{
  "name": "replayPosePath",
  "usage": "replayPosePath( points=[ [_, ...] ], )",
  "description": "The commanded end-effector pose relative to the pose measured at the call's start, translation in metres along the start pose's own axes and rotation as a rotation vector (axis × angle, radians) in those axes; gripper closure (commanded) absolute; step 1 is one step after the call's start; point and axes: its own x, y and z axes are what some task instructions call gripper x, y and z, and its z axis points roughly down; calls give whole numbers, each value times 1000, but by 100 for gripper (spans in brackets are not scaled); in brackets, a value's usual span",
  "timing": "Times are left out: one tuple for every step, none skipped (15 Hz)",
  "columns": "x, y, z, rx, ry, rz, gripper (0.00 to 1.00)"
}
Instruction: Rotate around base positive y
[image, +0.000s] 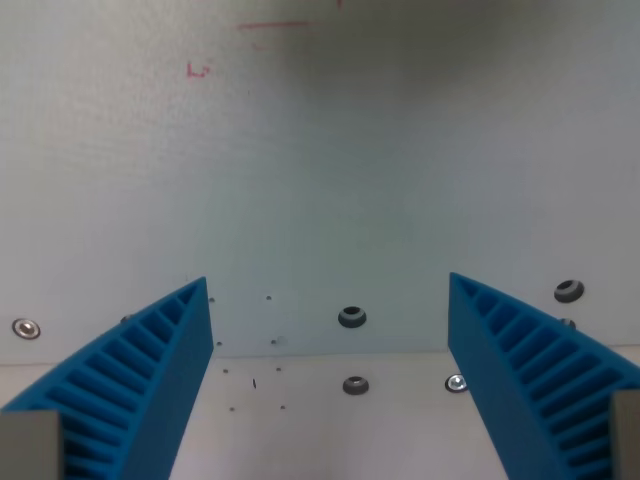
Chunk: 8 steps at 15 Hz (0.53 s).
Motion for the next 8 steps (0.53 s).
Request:
replayPosePath(
  points=[
    [7,0,-7,-16,-224,4,0],
    [7,0,-7,-16,-236,4,0],
    [7,0,-7,-16,-248,4,0],
    [7,0,-7,-16,-259,5,0],
    [7,0,-7,-16,-271,5,0],
    [7,0,-7,-16,-283,5,0],
    [7,0,-7,-17,-294,5,0],
    [7,0,-7,-17,-306,6,0]
  ],
)
